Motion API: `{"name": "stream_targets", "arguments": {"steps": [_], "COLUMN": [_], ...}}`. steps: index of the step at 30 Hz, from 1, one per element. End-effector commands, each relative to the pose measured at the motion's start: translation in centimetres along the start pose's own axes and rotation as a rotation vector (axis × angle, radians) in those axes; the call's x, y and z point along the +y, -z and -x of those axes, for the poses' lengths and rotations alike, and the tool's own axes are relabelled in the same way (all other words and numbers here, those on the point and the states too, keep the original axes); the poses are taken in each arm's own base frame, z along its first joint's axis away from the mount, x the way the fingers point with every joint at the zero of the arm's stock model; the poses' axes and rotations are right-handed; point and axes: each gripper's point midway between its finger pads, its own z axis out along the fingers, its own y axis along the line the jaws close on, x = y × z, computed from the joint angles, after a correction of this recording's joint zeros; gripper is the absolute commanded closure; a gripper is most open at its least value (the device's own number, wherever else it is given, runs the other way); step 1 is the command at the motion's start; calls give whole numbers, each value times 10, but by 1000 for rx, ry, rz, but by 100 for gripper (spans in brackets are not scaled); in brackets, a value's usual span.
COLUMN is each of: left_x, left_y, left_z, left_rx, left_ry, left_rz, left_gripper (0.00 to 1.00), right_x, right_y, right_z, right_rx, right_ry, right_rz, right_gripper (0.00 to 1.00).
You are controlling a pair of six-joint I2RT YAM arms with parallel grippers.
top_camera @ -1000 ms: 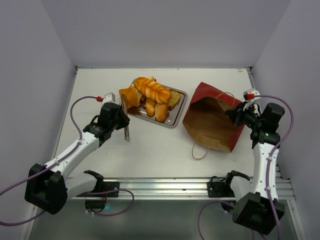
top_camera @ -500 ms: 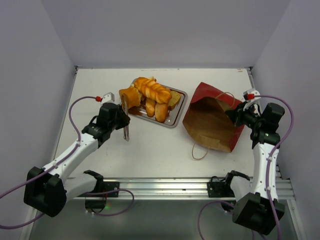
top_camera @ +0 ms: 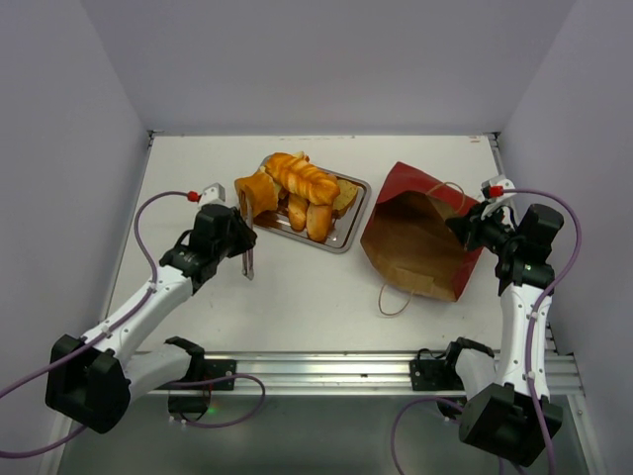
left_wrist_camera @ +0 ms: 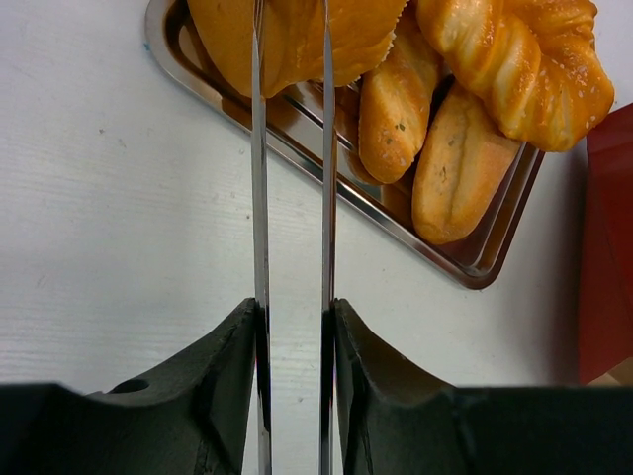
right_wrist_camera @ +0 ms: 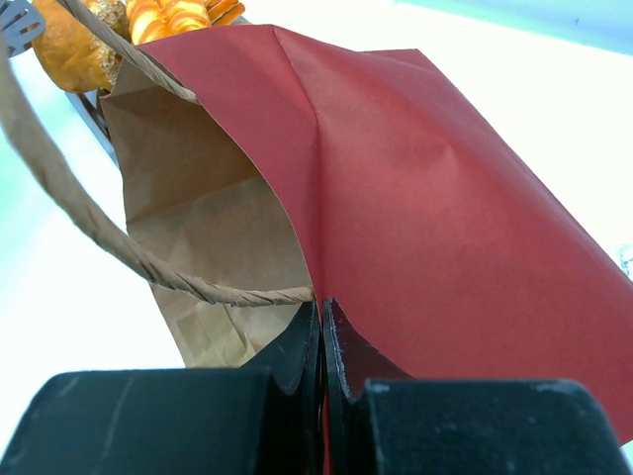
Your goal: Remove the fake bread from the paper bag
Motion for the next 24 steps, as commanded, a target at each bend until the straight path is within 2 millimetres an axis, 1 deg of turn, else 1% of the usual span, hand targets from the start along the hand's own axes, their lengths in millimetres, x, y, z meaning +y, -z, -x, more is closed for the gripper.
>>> {"name": "stream_targets", "arguments": {"steps": [1, 14, 24], "left_x": [-13, -19, -19], "left_y": [11, 18, 21], "left_z": [27, 36, 36], "left_rx": [-73, -88, -89], "left_ry": [-1, 0, 0], "left_rz": [-34, -52, -50], "left_gripper": [62, 60, 57], "right_x": [2, 3, 3], "right_y": [2, 3, 3], "right_z": [9, 9, 10], "right_rx": [-30, -31, -32], "right_ry": [31, 32, 33], "right_rz": [5, 8, 7], "right_gripper": [98, 98, 98]}}
